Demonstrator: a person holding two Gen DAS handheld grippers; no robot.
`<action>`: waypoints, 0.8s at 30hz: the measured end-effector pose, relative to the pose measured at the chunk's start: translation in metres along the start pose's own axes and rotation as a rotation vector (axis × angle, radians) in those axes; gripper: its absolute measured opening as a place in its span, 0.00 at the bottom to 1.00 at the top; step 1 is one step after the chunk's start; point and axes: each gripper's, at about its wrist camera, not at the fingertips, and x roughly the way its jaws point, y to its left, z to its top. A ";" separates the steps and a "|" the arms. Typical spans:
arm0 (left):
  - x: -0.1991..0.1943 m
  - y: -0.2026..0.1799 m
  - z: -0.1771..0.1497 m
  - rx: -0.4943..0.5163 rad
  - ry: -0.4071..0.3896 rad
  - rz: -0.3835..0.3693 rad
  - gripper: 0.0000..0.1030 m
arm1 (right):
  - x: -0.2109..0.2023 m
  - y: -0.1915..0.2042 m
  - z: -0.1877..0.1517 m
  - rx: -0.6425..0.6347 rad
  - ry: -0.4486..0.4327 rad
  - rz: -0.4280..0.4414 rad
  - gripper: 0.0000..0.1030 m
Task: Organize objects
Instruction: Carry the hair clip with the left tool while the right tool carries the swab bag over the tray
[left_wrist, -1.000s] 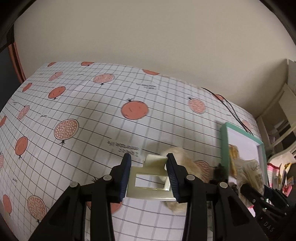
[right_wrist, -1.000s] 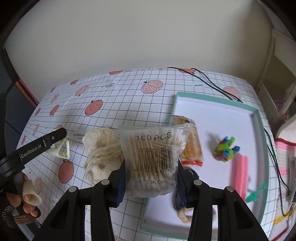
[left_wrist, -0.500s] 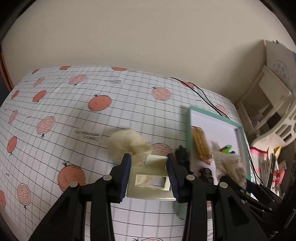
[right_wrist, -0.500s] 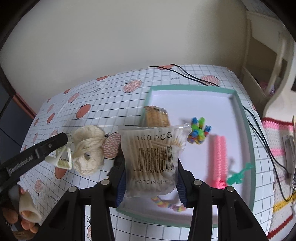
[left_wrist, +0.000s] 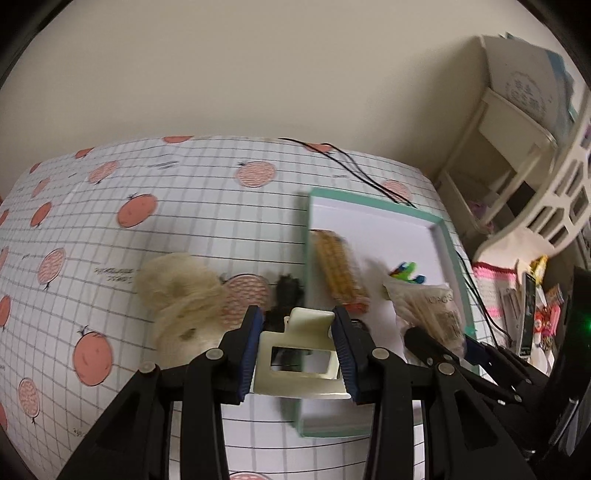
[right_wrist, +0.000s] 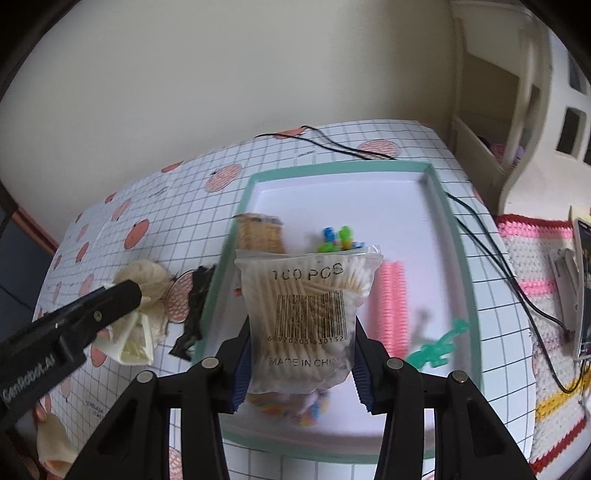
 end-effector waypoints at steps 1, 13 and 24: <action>0.001 -0.006 0.000 0.011 0.000 -0.006 0.39 | -0.001 -0.003 0.001 0.007 -0.004 -0.004 0.47; 0.018 -0.049 0.003 0.083 -0.006 -0.071 0.39 | -0.004 -0.029 0.006 0.042 -0.061 -0.058 0.47; 0.034 -0.064 0.007 0.091 -0.005 -0.107 0.39 | -0.001 -0.036 0.005 0.036 -0.069 -0.085 0.47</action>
